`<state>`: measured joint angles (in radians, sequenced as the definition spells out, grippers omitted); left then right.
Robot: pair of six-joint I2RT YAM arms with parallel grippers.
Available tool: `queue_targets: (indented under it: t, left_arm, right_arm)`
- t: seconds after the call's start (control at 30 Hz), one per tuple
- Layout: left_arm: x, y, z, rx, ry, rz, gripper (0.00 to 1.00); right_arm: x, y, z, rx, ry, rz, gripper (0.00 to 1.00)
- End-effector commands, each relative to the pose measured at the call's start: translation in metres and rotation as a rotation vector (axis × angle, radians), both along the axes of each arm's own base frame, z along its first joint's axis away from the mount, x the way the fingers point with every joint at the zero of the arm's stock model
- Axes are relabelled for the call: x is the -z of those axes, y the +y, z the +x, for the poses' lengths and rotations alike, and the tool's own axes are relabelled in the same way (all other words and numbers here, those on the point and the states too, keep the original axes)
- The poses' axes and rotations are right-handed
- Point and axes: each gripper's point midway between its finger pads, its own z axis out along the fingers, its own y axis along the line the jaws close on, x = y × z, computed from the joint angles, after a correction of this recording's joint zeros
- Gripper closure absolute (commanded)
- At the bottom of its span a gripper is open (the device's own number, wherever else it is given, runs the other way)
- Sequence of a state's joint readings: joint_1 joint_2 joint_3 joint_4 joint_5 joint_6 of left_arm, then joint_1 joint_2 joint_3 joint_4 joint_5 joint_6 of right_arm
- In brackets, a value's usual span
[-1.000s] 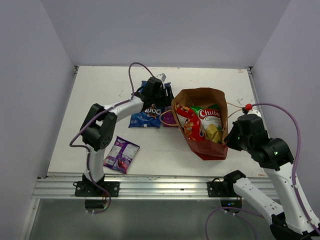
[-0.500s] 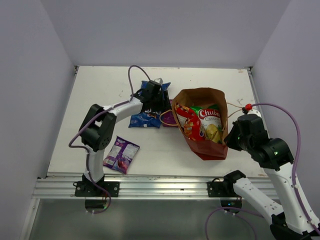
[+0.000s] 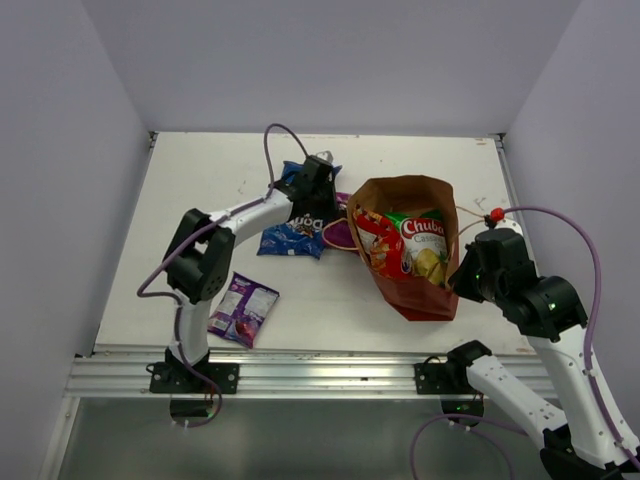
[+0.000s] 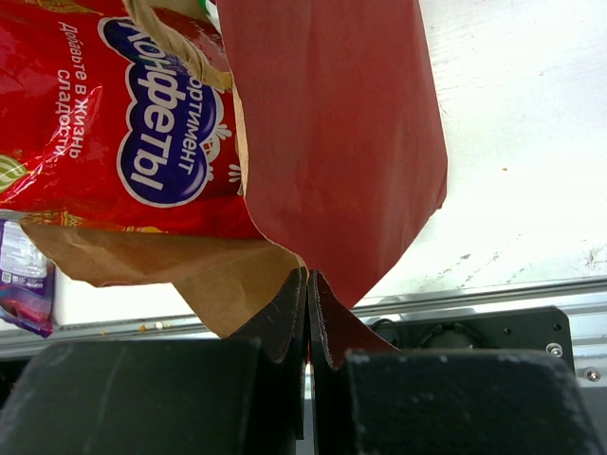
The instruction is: Place the snacks into the paper bag
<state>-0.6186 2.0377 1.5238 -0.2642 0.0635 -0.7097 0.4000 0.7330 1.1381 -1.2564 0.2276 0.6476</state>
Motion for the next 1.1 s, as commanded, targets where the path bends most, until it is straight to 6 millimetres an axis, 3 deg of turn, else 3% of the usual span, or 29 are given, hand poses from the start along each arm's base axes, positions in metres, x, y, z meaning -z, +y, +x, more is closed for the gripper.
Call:
queue_targets:
  t: [0.0,0.03,0.1,0.13,0.2,0.33,0.37,0.4,0.57,0.6,0.7,0.77,0.87,0.97,1.07]
  left_arm:
    - [-0.065,0.060,0.023,-0.165,-0.128,0.146,1.00]
    - [-0.091,0.071,0.029,-0.189,-0.177,0.137,1.00]
    - [-0.122,0.080,0.036,-0.215,-0.237,0.132,1.00]
    - [-0.154,0.077,0.039,-0.211,-0.294,0.092,1.00]
    - [-0.196,0.070,0.042,-0.206,-0.353,0.028,1.00]
    - [-0.260,0.041,0.032,-0.143,-0.442,-0.087,1.00]
    - [-0.270,0.031,0.028,-0.109,-0.452,-0.119,1.00]
    - [-0.294,0.025,0.024,-0.092,-0.489,-0.156,1.00]
    - [-0.348,-0.024,-0.012,0.031,-0.582,-0.253,1.00]
    - [-0.367,-0.037,-0.027,0.061,-0.616,-0.288,1.00]
    - [-0.397,-0.061,-0.057,0.128,-0.669,-0.356,1.00]
    - [-0.410,-0.071,-0.072,0.163,-0.689,-0.399,1.00]
    - [-0.411,-0.089,-0.096,0.222,-0.675,-0.428,1.00]
    - [-0.396,-0.103,-0.110,0.270,-0.633,-0.423,1.00]
    - [-0.367,-0.113,-0.113,0.296,-0.577,-0.391,1.00]
  right_arm:
    - [0.000,-0.008,-0.001,0.027,0.001,-0.031,1.00]
    - [0.001,-0.007,-0.001,0.026,0.003,-0.031,1.00]
    - [0.001,-0.006,0.000,0.023,0.001,-0.029,1.00]
    - [0.001,-0.006,0.000,0.019,0.002,-0.026,1.00]
    - [0.003,-0.004,0.001,0.016,0.007,-0.022,1.00]
    - [0.003,-0.002,0.002,0.012,0.005,-0.014,1.00]
    - [0.002,-0.002,0.002,0.012,0.002,-0.013,1.00]
    - [0.003,-0.002,0.002,0.011,0.006,-0.011,1.00]
    - [0.004,-0.001,0.000,0.013,0.011,-0.005,1.00]
    - [0.005,-0.001,0.000,0.013,0.014,-0.004,1.00]
    - [0.006,0.000,-0.001,0.014,0.016,0.002,1.00]
    - [0.007,-0.001,-0.002,0.016,0.021,0.001,1.00]
    - [0.007,-0.001,-0.003,0.018,0.020,0.005,1.00]
    - [0.008,-0.001,-0.004,0.022,0.023,0.007,1.00]
    - [0.009,-0.001,-0.005,0.022,0.027,0.010,1.00]
